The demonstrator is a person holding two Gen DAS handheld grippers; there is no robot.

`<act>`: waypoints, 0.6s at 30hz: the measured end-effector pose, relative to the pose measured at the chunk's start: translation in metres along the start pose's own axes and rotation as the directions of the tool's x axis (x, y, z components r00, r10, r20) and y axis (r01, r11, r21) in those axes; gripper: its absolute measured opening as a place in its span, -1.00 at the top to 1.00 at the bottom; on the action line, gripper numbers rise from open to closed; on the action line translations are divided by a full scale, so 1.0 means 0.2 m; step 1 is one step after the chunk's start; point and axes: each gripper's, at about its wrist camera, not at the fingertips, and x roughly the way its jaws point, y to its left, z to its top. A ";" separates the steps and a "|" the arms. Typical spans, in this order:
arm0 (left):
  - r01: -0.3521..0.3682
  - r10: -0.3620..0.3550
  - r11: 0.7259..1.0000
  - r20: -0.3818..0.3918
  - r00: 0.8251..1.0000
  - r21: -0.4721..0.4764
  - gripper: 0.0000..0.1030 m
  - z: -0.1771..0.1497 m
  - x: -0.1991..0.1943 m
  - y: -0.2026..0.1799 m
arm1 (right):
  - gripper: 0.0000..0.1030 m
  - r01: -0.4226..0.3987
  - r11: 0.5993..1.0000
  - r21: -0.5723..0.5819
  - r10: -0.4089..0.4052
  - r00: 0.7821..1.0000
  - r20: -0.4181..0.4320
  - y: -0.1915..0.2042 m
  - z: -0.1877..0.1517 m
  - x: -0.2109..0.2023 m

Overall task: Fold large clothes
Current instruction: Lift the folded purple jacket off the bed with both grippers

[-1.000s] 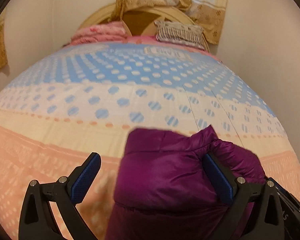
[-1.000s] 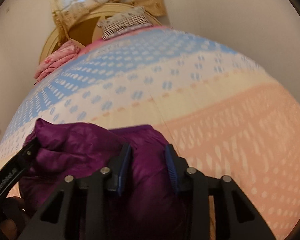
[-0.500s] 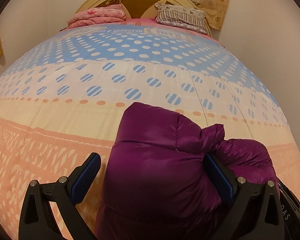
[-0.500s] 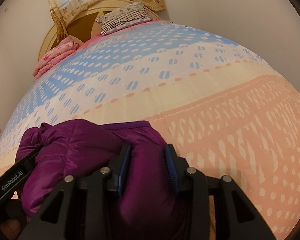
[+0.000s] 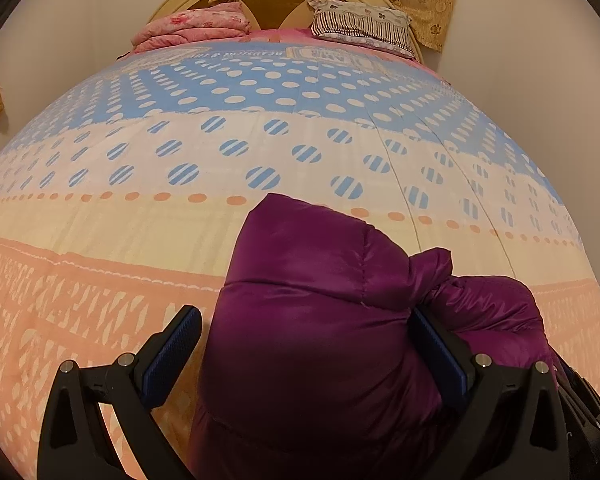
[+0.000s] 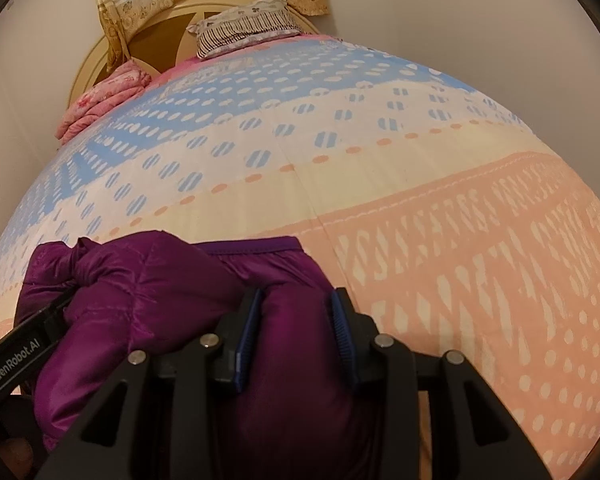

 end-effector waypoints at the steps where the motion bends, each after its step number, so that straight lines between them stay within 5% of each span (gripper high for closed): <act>1: -0.001 0.001 1.000 0.000 1.000 0.001 -0.98 0.00 0.00 0.00 | 0.21 0.005 1.000 -0.003 -0.005 1.000 -0.001 0.00 0.00 0.00; 18: 0.003 -0.003 1.000 0.000 1.000 0.001 -0.98 0.00 0.01 -0.01 | 0.13 0.065 0.997 -0.050 -0.066 0.998 -0.019 0.04 0.00 0.03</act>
